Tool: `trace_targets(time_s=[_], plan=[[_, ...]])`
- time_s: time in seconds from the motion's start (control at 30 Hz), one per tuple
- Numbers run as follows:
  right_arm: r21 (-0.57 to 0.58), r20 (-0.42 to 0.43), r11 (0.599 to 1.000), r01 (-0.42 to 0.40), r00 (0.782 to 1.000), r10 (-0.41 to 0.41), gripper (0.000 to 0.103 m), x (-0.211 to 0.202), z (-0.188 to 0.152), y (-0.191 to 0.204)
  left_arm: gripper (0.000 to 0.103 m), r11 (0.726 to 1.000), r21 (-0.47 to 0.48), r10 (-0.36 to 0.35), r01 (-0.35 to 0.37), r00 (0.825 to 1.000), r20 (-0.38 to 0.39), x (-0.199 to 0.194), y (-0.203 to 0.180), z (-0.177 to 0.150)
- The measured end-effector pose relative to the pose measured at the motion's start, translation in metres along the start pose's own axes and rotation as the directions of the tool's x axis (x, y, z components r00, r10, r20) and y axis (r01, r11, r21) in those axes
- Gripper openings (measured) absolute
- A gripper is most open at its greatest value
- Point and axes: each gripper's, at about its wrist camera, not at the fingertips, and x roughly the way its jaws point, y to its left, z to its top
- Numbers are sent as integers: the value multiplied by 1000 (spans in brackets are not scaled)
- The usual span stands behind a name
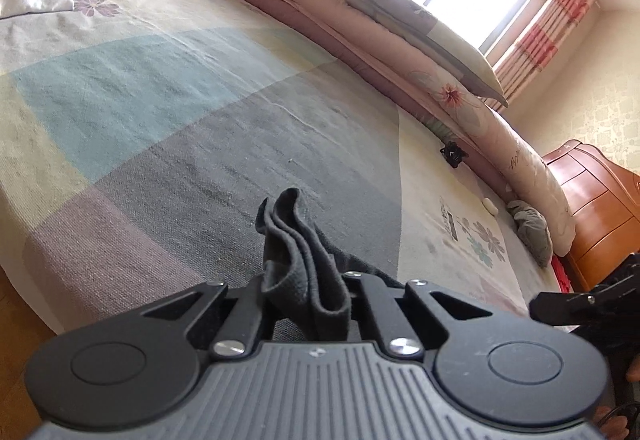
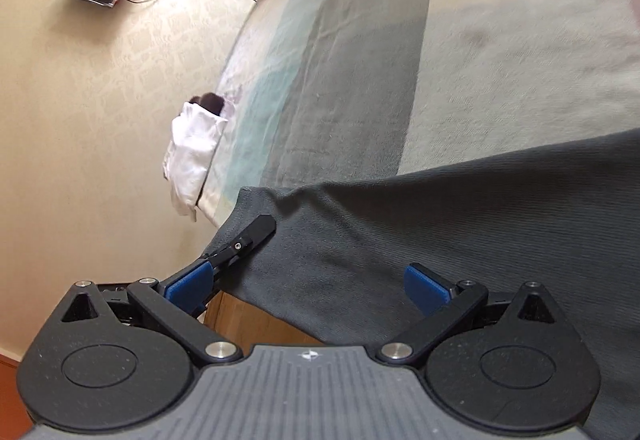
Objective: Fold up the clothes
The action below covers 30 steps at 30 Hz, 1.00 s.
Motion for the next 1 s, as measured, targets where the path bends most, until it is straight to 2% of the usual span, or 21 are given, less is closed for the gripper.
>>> trace_targets(time_s=[0.1, 0.3, 0.4, 0.57, 0.77, 1.0], plan=[[-16, 0, 998, 57, 998, -57, 103, 17, 8, 3, 3, 1000, -17, -11, 11, 1000, -1, 3, 4, -1], [-11, 101, 995, 100, 990, -99, 103, 23, 31, 3, 3, 999, -30, -27, 27, 1000, -1, 5, 9, -3], [32, 106, 996, 84, 991, -87, 103, 29, 39, -4, 3, 999, -33, -31, 31, 1000, -2, 5, 9, -4], [24, 138, 995, 99, 985, -101, 103, 33, 42, -3, 3, 998, -46, -34, 33, 999, -8, 6, 11, -4], [33, 162, 993, 113, 980, -117, 103, 9, 24, 14, 3, 999, -32, -26, 26, 1000, -7, 4, 7, -4], [62, 90, 988, 139, 986, -144, 103, 9, -11, 18, 3, 1000, -9, -21, 21, 1000, -4, 1, -1, -2]])
